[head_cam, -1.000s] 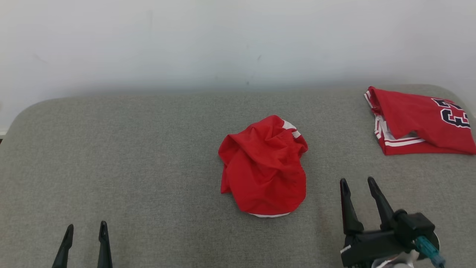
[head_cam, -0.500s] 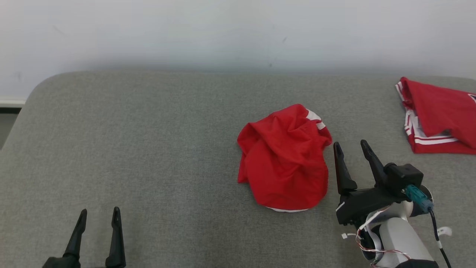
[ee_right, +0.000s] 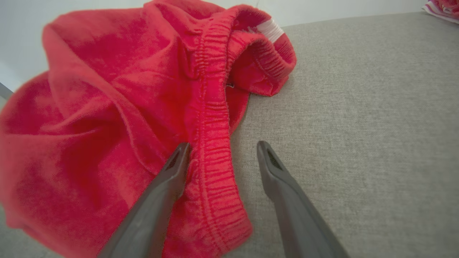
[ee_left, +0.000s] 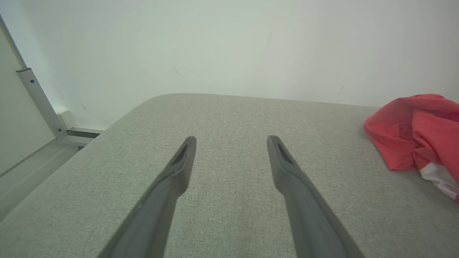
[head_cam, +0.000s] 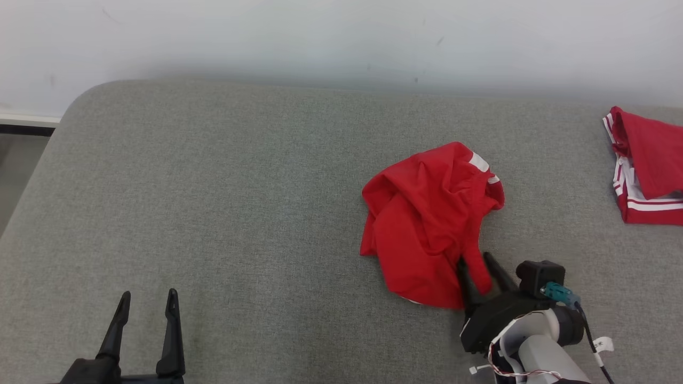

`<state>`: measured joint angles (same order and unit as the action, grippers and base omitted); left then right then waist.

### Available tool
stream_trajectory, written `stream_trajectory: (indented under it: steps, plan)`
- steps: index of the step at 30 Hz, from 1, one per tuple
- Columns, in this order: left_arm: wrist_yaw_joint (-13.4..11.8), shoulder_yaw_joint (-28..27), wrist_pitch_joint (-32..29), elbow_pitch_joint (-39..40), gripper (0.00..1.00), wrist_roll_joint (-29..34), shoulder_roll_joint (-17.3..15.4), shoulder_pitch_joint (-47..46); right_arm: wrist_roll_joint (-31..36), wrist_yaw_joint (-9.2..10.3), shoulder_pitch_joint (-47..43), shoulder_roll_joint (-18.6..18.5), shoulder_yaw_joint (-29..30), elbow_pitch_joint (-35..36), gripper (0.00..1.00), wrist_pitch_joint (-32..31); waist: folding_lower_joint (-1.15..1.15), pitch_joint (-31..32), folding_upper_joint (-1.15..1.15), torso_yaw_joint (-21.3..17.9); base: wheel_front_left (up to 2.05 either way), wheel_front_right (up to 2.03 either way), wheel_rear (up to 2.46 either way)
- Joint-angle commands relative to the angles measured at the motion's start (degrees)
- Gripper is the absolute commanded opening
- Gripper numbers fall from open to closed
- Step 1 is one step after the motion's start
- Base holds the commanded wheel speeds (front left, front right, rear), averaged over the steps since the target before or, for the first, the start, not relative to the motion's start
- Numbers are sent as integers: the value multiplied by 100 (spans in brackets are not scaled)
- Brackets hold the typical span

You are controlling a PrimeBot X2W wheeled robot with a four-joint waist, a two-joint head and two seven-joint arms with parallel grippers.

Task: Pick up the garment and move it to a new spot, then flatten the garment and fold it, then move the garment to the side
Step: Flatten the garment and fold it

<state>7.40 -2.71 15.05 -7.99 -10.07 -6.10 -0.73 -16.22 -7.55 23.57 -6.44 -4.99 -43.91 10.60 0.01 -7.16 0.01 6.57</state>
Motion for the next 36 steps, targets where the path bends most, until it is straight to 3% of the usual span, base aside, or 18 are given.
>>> stream_trajectory:
  steps: [1,6,13,25,35,36]
  plan:
    - [6,-7,18,-18,100,4,3,-65,-101,15,49,30,-60,-50,0,41,-1,3,-1,2,0,0,0]
    - [7,-68,18,-45,100,-4,-7,-42,-339,15,110,-108,-191,-196,0,274,-1,34,-1,-53,0,0,0]
    - [9,-132,18,0,100,38,47,76,-384,15,-23,-454,-31,130,0,454,-1,126,-1,-246,0,0,0]
    - [10,-184,18,21,100,63,155,218,-239,15,-564,-1162,777,1024,0,404,-1,291,-1,-467,0,0,0]
    - [10,-195,18,-12,100,35,229,272,-146,15,-878,-1038,1121,1751,0,-200,-1,317,-1,-521,0,0,0]
    - [10,-159,18,-21,100,44,238,250,-117,15,-886,-1023,1170,1795,23,-243,-1,321,-1,-514,0,0,0]
